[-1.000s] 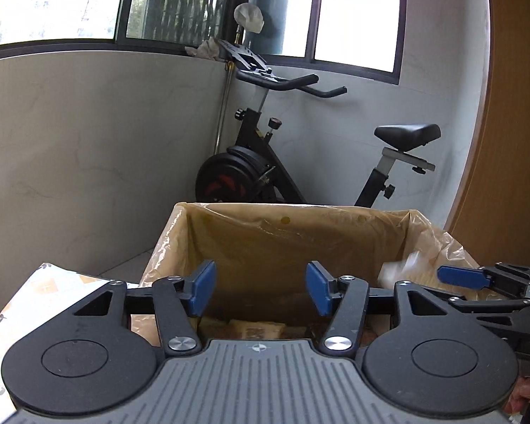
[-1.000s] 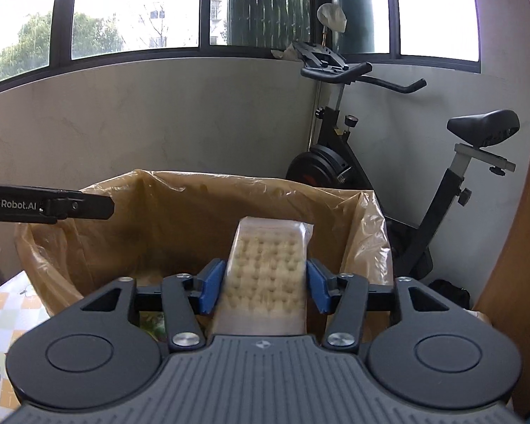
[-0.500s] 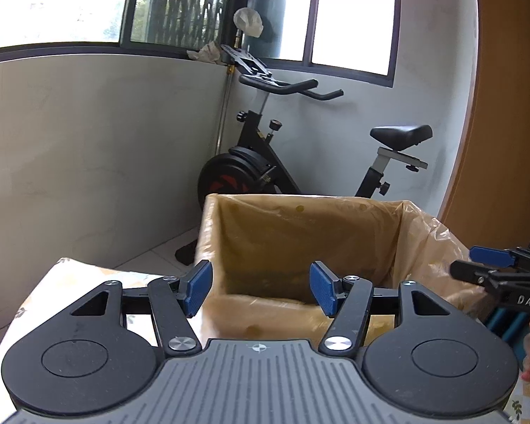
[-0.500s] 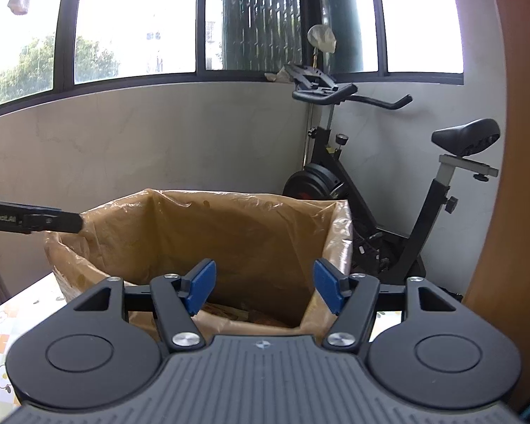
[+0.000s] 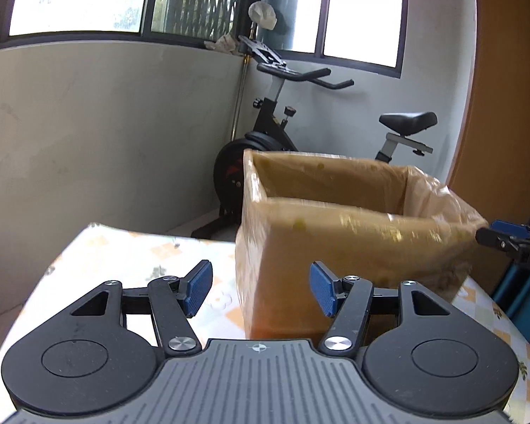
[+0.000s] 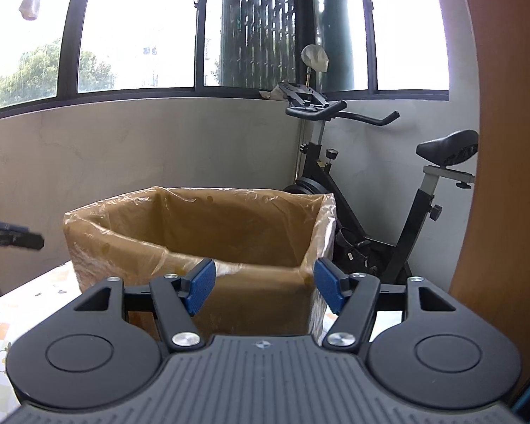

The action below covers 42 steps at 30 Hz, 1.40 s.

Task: Organize snacks
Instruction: 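Grasp the green chip bag with the right tool while the left tool approaches the yellow snack bar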

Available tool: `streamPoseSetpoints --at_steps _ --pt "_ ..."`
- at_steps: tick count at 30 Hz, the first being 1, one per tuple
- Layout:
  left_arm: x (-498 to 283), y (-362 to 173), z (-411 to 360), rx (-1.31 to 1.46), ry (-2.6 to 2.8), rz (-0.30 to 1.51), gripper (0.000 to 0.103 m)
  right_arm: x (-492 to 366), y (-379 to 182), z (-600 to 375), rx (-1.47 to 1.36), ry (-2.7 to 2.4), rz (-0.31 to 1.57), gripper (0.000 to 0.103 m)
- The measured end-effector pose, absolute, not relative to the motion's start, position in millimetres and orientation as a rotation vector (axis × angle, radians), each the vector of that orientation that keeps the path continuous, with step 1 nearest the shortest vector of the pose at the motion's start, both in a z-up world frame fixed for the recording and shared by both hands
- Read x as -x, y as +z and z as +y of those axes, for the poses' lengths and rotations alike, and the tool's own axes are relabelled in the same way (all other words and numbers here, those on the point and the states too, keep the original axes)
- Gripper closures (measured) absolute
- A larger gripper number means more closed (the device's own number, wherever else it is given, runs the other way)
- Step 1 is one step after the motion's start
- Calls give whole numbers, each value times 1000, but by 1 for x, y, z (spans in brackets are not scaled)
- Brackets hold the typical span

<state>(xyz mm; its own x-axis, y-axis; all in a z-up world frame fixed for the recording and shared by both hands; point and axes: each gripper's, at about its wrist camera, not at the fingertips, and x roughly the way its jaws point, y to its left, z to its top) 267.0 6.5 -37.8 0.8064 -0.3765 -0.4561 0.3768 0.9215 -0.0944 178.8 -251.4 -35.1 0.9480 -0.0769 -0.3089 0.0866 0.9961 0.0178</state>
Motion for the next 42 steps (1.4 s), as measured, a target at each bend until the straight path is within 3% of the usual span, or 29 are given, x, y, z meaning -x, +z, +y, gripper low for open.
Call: streamPoseSetpoints --at_steps 12,15,25,35,42 --pt "-249 -81 7 60 -432 596 37 -162 -85 -227 -109 -9 493 33" --pt "-247 -90 5 68 -434 614 36 -171 -99 -211 -118 53 571 17" --pt "-240 -104 10 77 -413 638 31 -200 -140 -191 -226 50 761 8" --pt "-228 -151 63 72 -258 744 31 -180 -153 -191 -271 62 719 17" --pt "-263 -163 83 112 -120 762 31 -182 -156 -187 -246 60 703 18"
